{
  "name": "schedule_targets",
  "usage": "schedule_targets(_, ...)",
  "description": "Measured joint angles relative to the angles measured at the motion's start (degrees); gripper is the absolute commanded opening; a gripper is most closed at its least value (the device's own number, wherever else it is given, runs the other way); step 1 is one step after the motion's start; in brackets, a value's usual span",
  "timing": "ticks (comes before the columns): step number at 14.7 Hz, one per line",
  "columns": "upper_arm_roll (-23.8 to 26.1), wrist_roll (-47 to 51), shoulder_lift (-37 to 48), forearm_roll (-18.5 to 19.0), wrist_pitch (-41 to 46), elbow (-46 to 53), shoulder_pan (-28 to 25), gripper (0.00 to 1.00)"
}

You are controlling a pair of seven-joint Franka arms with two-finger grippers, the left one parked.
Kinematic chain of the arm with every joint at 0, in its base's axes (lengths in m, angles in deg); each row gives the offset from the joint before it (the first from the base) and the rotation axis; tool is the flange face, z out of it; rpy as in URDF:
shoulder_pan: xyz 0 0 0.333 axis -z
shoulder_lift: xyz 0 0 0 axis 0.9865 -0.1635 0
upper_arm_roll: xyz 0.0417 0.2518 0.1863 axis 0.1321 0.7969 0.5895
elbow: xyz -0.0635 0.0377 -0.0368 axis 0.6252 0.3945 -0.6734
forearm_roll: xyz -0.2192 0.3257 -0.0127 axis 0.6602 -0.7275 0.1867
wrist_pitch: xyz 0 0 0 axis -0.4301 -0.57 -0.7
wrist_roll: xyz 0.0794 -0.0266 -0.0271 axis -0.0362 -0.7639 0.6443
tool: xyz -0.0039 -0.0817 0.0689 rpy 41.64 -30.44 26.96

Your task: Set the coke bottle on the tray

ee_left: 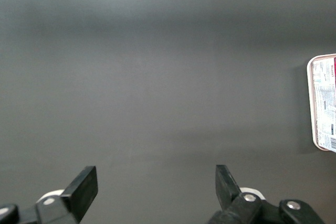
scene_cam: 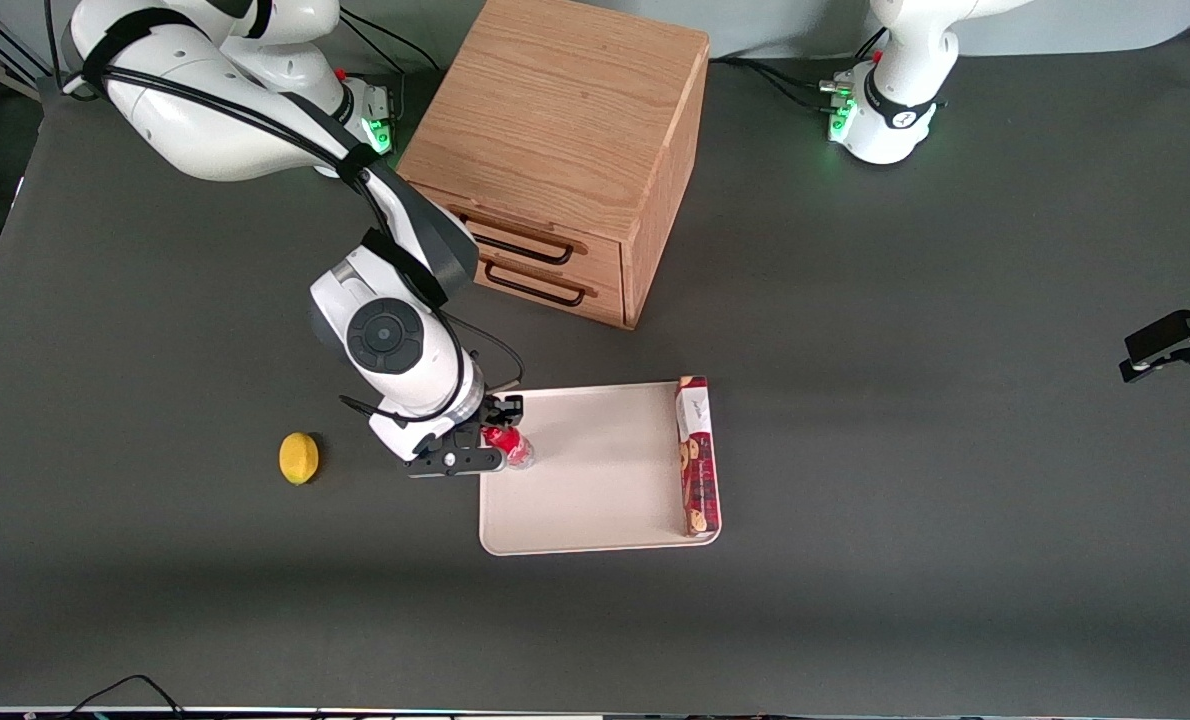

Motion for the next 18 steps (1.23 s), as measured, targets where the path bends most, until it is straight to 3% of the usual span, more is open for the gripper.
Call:
schedule_targets(4,0.86,0.19,0.91,0.48,3.76,2.37,-0.03,1.00)
schedule_targets(8,2.82,0.29,7.58,0.08,18.79,9.69,1.27,1.00)
schedule_targets(12,3.83,-2.32,20.91,-6.99,37.14,13.13,6.49,1.00)
schedule_targets(15,-4.24,-10.31,31.95,-13.15,47.57,12.15,7.73,1.00)
schedule_targets(18,-17.32,-21.19,39.97,-17.73,45.67,3.66,8.08,1.00)
